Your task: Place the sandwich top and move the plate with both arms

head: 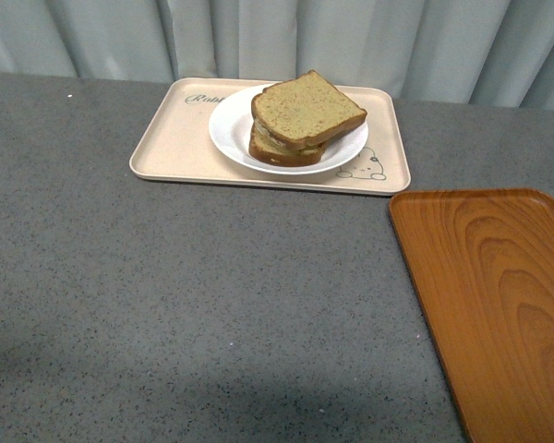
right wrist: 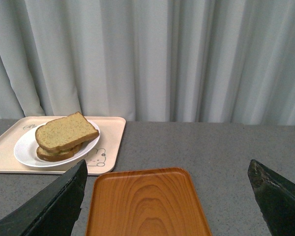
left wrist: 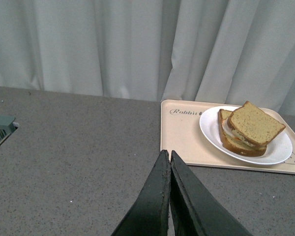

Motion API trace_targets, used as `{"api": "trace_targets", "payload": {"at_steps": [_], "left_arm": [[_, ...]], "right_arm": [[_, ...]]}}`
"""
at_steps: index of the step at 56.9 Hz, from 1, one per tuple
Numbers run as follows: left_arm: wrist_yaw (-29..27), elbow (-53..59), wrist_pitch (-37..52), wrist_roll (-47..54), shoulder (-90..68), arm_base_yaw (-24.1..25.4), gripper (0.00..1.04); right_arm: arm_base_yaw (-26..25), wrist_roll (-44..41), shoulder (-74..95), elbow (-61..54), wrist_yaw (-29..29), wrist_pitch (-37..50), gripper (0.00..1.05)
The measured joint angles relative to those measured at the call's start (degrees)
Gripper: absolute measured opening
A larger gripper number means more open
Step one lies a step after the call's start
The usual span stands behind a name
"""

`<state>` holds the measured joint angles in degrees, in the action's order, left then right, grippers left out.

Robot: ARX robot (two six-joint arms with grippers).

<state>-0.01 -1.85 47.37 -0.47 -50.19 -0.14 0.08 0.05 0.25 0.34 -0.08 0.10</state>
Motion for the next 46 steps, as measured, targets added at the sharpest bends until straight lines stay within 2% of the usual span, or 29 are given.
{"api": "trace_targets", "payload": {"at_steps": [46], "left_arm": [[0.0, 0.83, -28.04, 0.02, 31.06, 0.0, 0.04]], "right_arm": [[0.0, -0.02, -0.02, 0.0, 0.0, 0.0, 0.96]]}}
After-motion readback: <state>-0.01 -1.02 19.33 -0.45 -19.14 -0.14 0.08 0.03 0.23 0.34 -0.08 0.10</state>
